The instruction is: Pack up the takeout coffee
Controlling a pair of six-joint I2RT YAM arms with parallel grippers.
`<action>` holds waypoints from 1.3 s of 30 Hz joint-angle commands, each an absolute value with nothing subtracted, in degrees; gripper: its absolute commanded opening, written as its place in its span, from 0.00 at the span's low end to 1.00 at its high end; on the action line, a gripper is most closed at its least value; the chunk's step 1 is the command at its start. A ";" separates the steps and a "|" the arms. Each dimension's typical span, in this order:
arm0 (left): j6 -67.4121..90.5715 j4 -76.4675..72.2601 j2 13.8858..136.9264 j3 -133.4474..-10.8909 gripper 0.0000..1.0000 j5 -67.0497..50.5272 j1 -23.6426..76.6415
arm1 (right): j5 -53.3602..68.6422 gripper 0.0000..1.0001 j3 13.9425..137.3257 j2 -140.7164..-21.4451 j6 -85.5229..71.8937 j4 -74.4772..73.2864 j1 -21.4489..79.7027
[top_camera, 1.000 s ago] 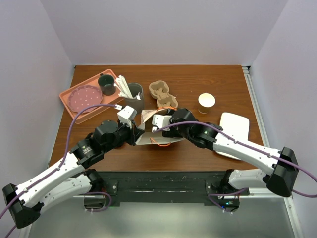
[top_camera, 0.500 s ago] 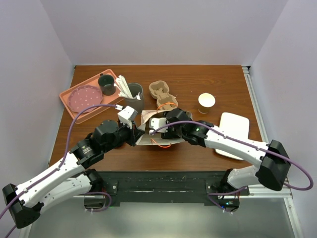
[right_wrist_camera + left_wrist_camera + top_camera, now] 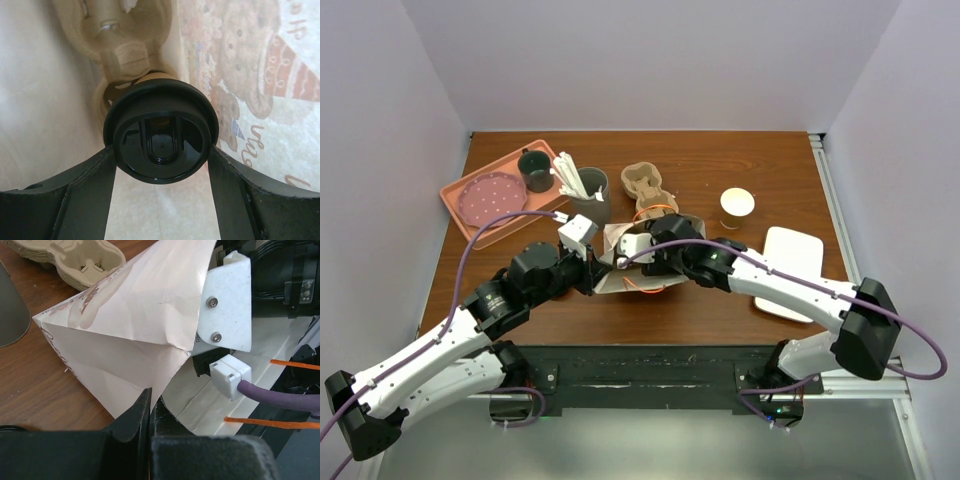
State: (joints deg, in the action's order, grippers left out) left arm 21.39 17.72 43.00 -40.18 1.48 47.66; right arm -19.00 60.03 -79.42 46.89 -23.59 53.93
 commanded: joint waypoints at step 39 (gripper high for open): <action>20.74 16.17 45.09 -43.77 0.00 0.88 47.64 | -16.61 0.00 58.36 -77.78 43.68 -17.23 57.92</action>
